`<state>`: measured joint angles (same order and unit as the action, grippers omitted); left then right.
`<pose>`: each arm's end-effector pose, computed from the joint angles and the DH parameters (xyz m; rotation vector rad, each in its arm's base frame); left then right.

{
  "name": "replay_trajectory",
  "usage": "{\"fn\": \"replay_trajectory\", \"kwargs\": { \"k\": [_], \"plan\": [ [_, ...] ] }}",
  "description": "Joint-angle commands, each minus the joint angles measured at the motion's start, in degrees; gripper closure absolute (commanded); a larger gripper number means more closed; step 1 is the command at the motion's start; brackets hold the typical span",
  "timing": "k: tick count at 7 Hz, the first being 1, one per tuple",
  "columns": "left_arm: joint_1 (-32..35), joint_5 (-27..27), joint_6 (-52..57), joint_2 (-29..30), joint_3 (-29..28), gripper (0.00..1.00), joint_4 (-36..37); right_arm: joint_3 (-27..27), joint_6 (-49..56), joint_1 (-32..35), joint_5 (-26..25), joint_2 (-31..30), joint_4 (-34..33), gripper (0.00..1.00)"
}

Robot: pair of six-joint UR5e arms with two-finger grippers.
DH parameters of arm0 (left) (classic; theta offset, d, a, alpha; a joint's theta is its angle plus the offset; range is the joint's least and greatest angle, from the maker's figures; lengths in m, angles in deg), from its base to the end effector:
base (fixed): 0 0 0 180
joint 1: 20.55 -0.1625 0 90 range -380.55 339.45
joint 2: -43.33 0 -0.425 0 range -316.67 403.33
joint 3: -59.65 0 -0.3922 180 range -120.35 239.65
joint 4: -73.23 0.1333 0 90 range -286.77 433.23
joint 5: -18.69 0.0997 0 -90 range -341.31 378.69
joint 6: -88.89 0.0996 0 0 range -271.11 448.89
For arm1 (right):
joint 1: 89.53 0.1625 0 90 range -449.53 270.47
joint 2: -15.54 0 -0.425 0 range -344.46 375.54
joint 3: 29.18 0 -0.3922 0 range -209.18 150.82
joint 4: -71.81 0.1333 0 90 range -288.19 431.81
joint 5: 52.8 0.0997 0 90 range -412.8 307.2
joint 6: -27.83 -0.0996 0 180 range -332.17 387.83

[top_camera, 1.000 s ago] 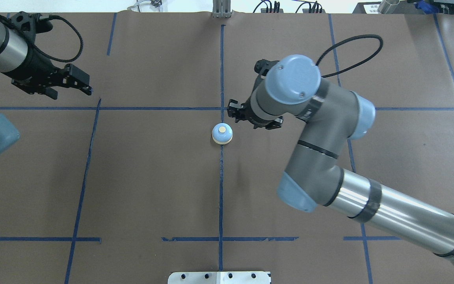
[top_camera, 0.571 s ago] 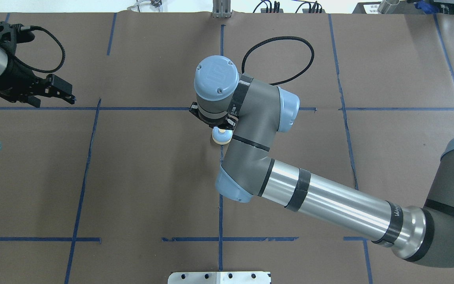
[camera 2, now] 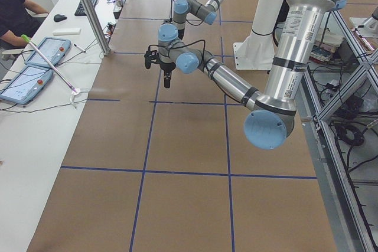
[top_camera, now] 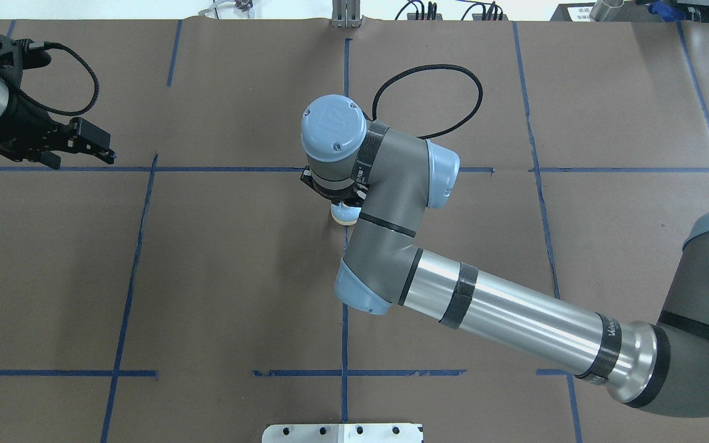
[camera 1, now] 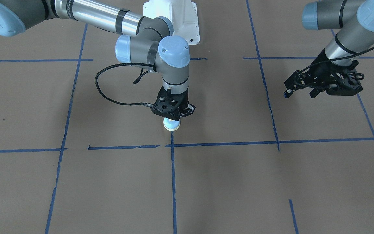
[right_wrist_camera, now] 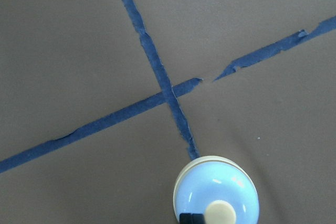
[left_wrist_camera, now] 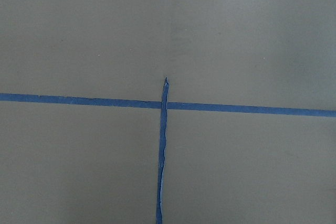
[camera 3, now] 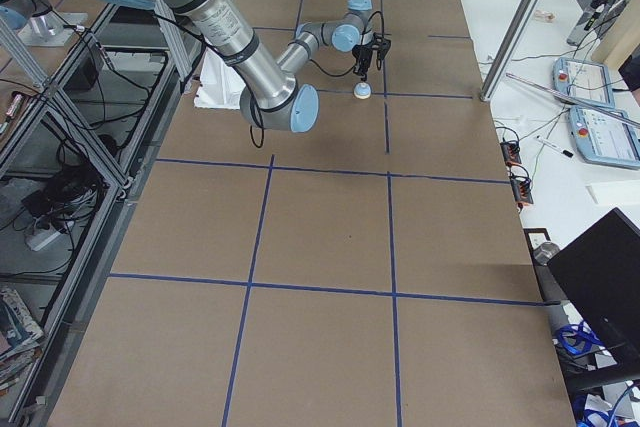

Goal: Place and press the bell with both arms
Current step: 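Press down on the bell top with the right gripper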

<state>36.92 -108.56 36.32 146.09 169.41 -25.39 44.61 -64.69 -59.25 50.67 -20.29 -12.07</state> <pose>0.2352 -0.5045 0.3603 0.0894 0.9240 -0.0910 -0.6291 -0.4948 0.1703 -0.0334 -0.8039 0.4512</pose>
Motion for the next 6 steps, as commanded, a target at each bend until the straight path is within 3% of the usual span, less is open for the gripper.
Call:
{"fn": "replay_trajectory", "kwargs": {
  "k": [1,4,6],
  "plan": [
    [-0.08,0.07,-0.16,-0.11,0.01,0.0,0.0,0.99,0.06,0.05,0.5,-0.64,-0.32,1.0],
    [-0.08,0.07,-0.25,-0.11,0.36,0.0,0.0,5.55,0.06,0.13,0.59,-4.58,-0.32,1.0],
    [0.01,0.07,-0.25,-0.2,0.71,0.0,0.0,5.4,0.06,0.05,-0.02,-4.51,-0.23,1.0]
  ]
}}
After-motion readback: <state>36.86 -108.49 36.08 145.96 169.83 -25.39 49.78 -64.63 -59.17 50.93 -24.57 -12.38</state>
